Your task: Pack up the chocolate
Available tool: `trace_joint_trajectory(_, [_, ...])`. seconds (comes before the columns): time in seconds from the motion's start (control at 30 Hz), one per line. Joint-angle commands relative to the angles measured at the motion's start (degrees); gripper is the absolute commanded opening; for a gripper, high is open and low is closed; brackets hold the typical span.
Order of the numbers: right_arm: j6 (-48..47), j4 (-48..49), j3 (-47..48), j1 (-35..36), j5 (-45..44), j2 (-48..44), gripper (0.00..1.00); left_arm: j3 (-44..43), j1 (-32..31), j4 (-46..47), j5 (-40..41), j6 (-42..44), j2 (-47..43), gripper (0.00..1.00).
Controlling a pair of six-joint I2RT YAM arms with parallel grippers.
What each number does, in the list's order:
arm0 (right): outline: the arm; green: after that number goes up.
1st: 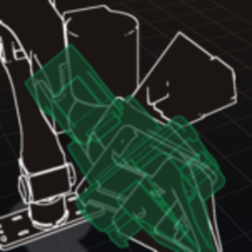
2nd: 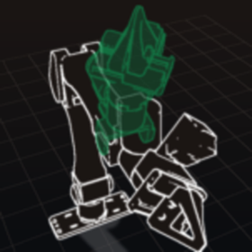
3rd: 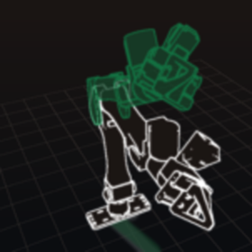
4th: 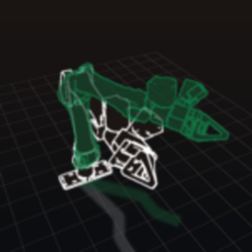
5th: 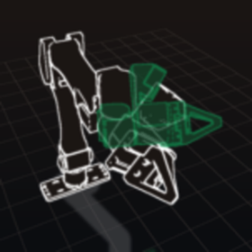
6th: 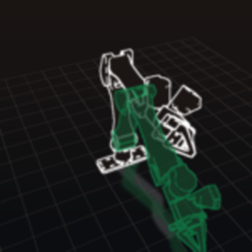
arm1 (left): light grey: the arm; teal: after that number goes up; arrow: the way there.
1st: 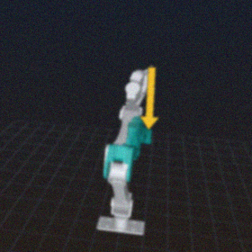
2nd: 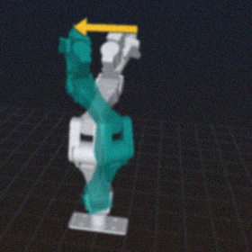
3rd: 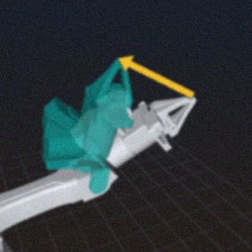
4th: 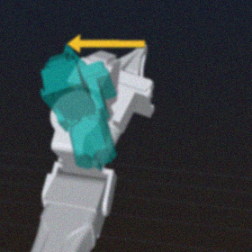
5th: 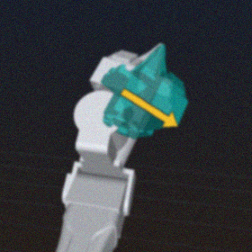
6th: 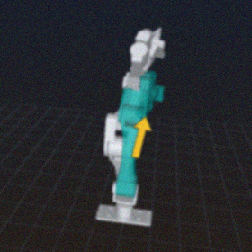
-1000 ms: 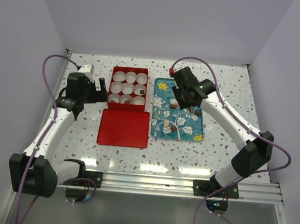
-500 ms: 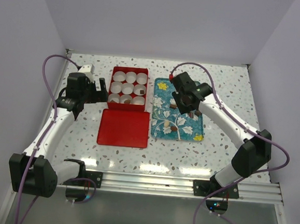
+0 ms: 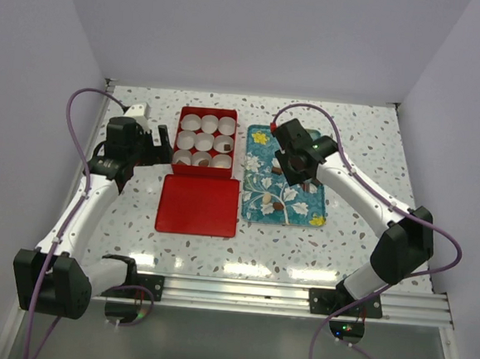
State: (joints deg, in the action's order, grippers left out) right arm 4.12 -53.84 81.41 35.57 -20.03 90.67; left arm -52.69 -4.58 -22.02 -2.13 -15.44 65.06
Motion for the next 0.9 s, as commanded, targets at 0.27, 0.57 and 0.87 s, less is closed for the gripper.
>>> trace_joint_trajectory(0.27, [0.6, 4.7, -0.7, -0.6, 0.5, 1.3, 0.34, 0.4, -0.2, 0.4, 0.4, 0.4, -2.0, 1.0])
trace_joint_trajectory(0.57, [-0.3, 4.3, 0.9, -0.9, -0.1, 1.3, 0.26, 0.8, -0.2, 0.2, 0.7, 0.5, -2.7, 1.0])
trace_joint_trajectory(0.87, [-1.8, 1.3, 11.3, -1.0, 0.4, 1.3, 0.24, 1.1, -0.2, 0.2, 0.7, 0.2, -3.3, 1.0])
